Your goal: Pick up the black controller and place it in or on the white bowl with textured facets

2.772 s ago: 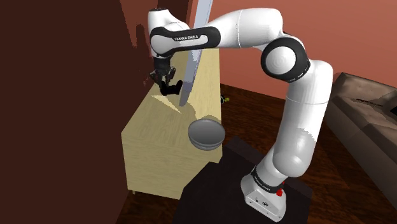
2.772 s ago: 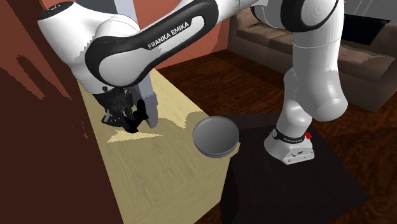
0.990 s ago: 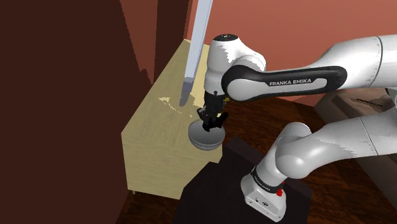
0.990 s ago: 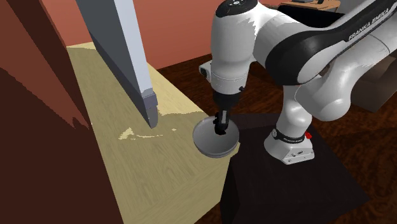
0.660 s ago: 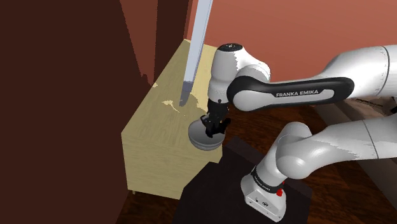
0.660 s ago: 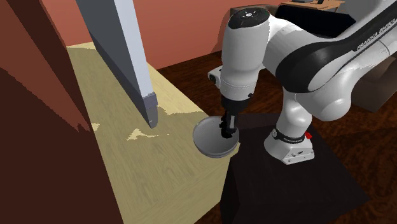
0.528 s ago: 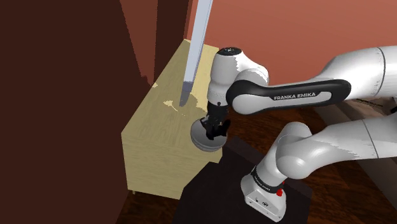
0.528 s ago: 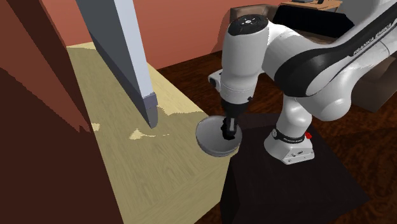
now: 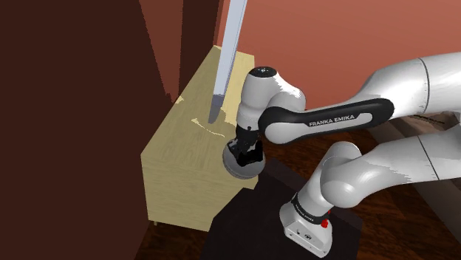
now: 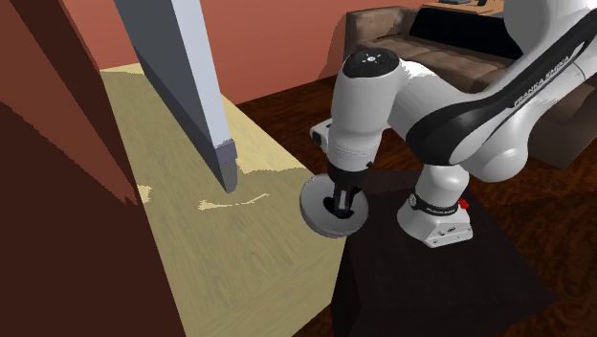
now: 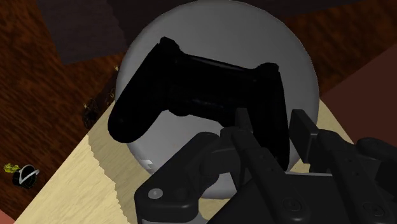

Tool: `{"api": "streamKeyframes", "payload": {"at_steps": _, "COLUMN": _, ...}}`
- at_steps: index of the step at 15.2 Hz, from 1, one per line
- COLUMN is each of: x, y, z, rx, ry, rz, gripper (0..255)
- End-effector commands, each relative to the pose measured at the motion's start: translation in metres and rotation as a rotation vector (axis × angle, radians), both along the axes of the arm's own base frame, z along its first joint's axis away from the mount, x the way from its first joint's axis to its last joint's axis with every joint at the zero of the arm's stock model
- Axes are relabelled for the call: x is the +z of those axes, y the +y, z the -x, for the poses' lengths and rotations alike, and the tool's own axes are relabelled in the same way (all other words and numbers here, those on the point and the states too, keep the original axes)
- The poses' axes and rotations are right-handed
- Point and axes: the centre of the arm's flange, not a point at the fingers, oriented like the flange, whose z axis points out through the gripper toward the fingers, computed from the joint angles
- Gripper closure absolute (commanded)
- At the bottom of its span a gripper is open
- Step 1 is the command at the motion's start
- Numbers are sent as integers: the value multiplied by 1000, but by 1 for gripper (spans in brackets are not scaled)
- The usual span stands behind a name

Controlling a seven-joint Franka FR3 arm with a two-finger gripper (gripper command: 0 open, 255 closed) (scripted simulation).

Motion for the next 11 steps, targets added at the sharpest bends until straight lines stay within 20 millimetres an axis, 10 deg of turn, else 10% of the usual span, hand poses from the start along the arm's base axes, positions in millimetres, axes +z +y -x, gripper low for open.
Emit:
{"api": "streamKeyframes", "payload": {"at_steps": 1, "x": -14, "y": -4, "z": 6, "rx": -7, "ry": 50, "rz": 15, "gripper": 255}}
{"api": "streamKeyframes", "payload": {"at_steps": 7, "x": -14, "y": -4, "z": 6, "rx": -7, "ry": 50, "rz": 15, "gripper": 255}}
{"api": "streamKeyframes", "payload": {"at_steps": 8, "x": -14, "y": -2, "z": 8, "rx": -8, "ry": 51, "rz": 15, "gripper": 0}}
{"api": "streamKeyframes", "payload": {"at_steps": 11, "x": -10, "y": -1, "z": 7, "rx": -8, "ry": 51, "rz": 15, "gripper": 0}}
